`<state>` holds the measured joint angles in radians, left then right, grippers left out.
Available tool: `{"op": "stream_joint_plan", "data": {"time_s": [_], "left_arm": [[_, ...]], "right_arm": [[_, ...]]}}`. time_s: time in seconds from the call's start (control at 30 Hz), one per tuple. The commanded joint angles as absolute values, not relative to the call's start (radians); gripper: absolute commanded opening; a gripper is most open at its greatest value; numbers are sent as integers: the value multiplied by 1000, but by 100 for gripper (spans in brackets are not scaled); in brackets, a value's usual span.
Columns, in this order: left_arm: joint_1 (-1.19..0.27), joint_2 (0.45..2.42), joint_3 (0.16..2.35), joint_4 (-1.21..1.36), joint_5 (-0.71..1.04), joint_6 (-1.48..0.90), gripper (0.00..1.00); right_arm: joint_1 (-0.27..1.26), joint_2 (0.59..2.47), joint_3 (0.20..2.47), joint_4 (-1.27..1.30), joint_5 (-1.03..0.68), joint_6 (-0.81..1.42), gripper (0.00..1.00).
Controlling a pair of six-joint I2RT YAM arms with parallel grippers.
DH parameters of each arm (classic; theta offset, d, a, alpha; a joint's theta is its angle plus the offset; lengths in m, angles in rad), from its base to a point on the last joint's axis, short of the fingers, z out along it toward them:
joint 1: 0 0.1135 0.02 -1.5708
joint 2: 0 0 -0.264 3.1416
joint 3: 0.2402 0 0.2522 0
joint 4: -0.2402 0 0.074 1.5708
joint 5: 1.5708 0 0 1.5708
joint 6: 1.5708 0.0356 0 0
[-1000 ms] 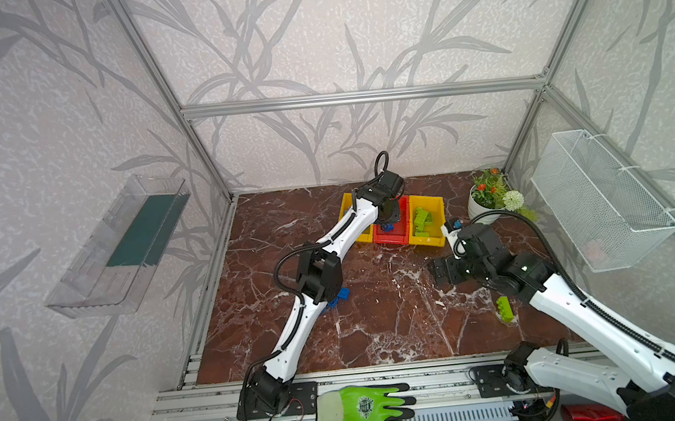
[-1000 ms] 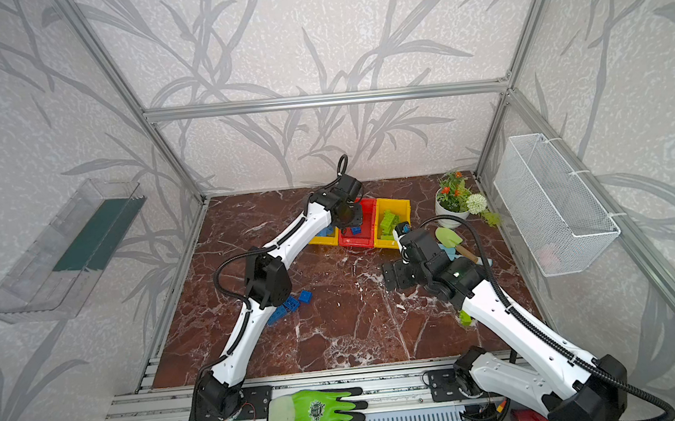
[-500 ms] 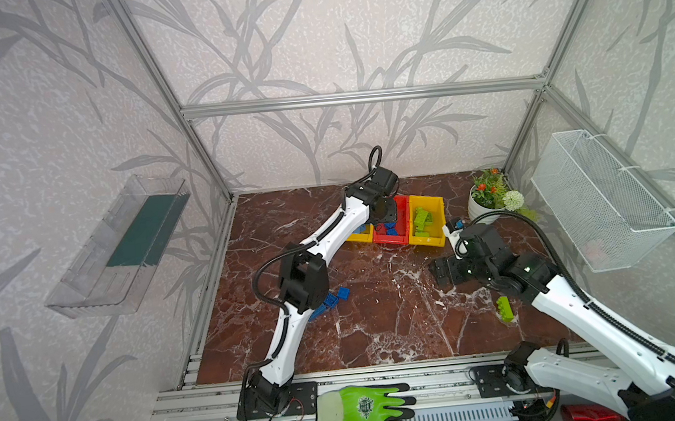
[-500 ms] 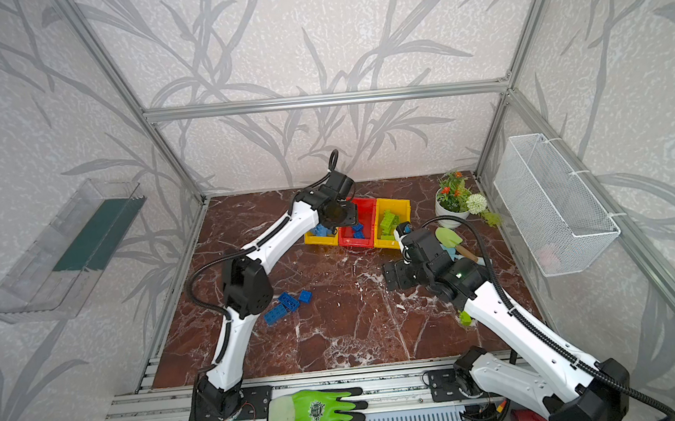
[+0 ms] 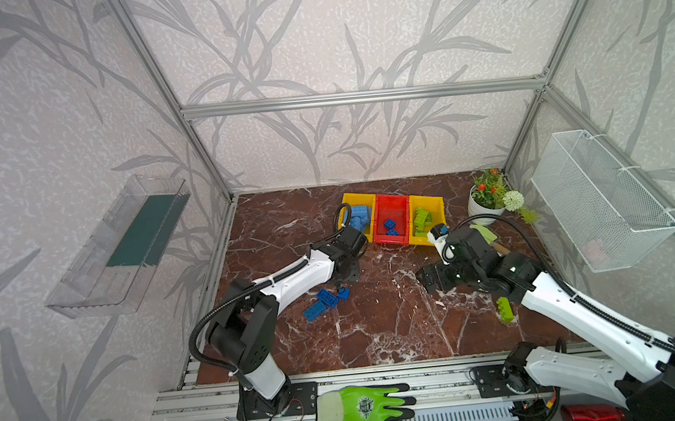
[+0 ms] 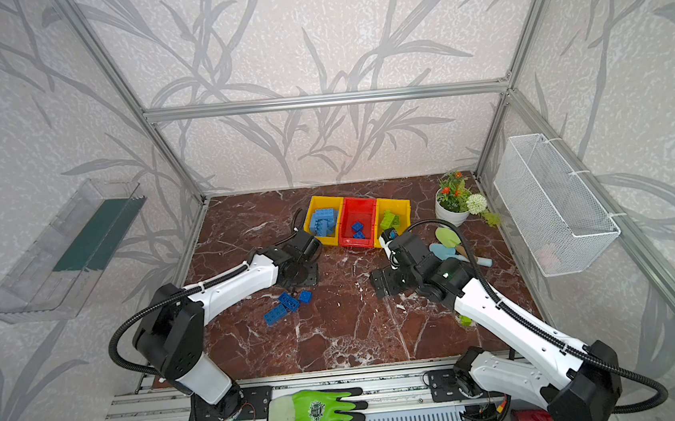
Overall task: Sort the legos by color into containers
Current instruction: 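Lower the left gripper onto the dark-blue pile and grasp a 2x2 brick, then carry the dark-blue brick into the red bin and release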
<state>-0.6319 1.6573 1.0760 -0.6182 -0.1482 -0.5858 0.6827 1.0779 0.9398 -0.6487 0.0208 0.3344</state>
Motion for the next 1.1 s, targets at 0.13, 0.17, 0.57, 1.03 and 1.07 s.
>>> {"op": "stream_joint_plan", "data": {"time_s": [0.13,0.17,0.57,1.03,1.07], "left_arm": [[-631,1654,1014,-510,-160,-597,60],[-631,1660,1010,-506,-158,-597,60],[-631,1680,942,-466,-92,-625,54],[-642,1676,915,-475,-74,-655,31],[-642,1675,920,-479,-74,-656,29]], "right_arm": [[763,1094,949,-652,76,379,99],[770,1089,946,-657,84,383,99],[776,1054,943,-688,110,400,99],[782,1031,932,-689,120,407,99],[783,1027,931,-687,120,407,99]]}}
